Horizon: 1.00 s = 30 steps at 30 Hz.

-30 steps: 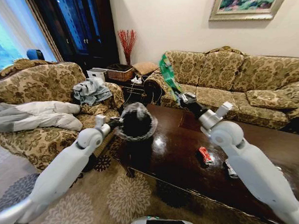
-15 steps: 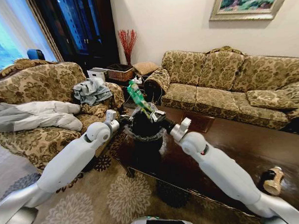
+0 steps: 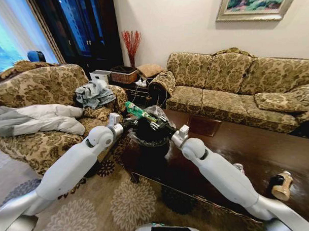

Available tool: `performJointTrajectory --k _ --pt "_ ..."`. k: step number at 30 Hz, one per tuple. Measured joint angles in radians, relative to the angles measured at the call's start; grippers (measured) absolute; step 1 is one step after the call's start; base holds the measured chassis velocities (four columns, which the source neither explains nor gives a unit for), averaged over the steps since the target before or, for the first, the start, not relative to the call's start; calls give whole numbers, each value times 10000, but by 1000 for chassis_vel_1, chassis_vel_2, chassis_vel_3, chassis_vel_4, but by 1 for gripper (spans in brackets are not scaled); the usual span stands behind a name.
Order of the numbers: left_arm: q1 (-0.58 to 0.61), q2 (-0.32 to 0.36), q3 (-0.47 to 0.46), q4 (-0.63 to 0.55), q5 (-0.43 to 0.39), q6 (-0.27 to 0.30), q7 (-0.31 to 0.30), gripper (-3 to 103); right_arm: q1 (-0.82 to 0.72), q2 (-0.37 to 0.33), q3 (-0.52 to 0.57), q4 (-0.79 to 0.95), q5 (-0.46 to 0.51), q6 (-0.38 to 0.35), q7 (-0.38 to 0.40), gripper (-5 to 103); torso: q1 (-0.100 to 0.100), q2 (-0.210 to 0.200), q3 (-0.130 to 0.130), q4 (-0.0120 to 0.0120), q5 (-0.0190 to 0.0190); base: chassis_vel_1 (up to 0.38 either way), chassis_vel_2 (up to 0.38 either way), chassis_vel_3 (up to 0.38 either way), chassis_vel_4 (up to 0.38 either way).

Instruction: Move to the front of the table and place the trash on the table into the trash bin.

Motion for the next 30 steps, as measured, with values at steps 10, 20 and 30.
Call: performJointTrajectory --k 10,20,30 --pt "148 175 -113 -101 13 -36 53 3 -246 -145 275 274 -54 2 45 90 0 0 0 -1 0 0 0 0 0" --pt "725 198 -635 -146 153 28 130 3 -773 -873 1670 2227 1131 -747 924 100 0 1 0 0 1 0 0 0 0" --pt "3378 197 -3022 -1176 1744 -235 281 3 -3085 -2949 4777 2662 2215 -2795 2891 100 -2 3 -2 -4 9 0 0 0 0"
